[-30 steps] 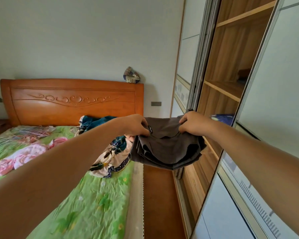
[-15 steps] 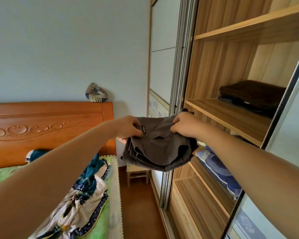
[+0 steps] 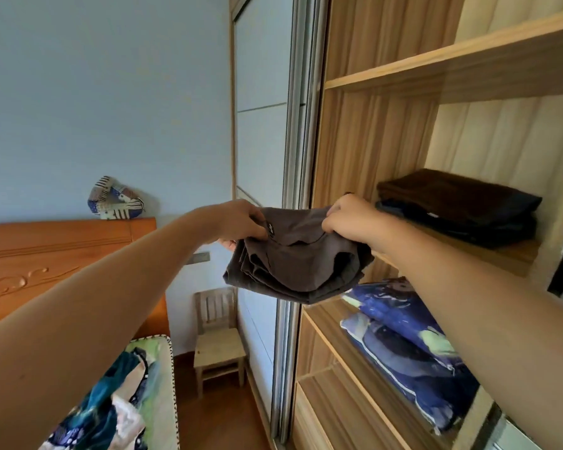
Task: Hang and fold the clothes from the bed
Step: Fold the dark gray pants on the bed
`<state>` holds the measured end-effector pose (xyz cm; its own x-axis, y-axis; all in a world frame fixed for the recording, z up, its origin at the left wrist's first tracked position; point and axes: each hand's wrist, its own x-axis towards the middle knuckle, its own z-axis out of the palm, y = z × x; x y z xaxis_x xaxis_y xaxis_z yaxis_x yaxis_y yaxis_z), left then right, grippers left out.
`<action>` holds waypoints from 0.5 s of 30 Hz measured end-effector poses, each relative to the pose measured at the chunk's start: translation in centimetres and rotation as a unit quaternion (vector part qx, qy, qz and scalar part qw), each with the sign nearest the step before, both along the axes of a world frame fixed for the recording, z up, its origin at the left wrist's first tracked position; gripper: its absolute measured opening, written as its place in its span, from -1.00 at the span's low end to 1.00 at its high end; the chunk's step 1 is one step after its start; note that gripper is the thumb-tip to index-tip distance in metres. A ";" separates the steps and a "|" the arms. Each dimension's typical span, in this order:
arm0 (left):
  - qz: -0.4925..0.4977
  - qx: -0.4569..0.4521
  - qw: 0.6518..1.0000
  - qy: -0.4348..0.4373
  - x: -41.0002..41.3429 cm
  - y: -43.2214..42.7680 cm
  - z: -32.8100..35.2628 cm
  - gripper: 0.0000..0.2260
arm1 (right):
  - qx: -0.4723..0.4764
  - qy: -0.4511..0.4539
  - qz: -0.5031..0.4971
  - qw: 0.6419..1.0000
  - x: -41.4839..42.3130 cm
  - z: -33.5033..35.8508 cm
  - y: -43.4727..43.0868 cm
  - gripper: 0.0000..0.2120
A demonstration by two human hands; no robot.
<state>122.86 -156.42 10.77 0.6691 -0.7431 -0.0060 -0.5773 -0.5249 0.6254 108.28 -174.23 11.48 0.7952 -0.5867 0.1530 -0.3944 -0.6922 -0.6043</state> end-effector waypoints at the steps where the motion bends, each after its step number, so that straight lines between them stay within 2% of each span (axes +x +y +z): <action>1: -0.010 -0.005 1.000 -0.001 1.2 -1.4 0.2 -0.77 | -0.001 -0.011 -0.017 1.000 0.8 0.1 -1.3 -0.94; 4: -0.058 -0.016 0.998 -0.015 5.2 -6.0 0.9 -0.76 | 0.002 -0.033 -0.062 0.998 3.4 0.3 -5.0 -0.92; 9: -0.169 -0.027 0.985 -0.034 11.3 -15.6 2.5 -0.79 | 0.013 -0.067 -0.126 0.990 5.8 1.5 -11.8 -0.75; 15: -0.316 -0.041 0.948 0.027 11.0 -28.6 3.3 -0.67 | 0.013 -0.061 -0.293 0.954 1.4 3.5 -18.5 -0.81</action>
<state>133.84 -185.07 14.03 0.0917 -0.9947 0.0463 -0.7257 -0.0349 0.6871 109.63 -192.69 14.99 0.3066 -0.9301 0.2024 -0.6344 -0.3582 -0.6850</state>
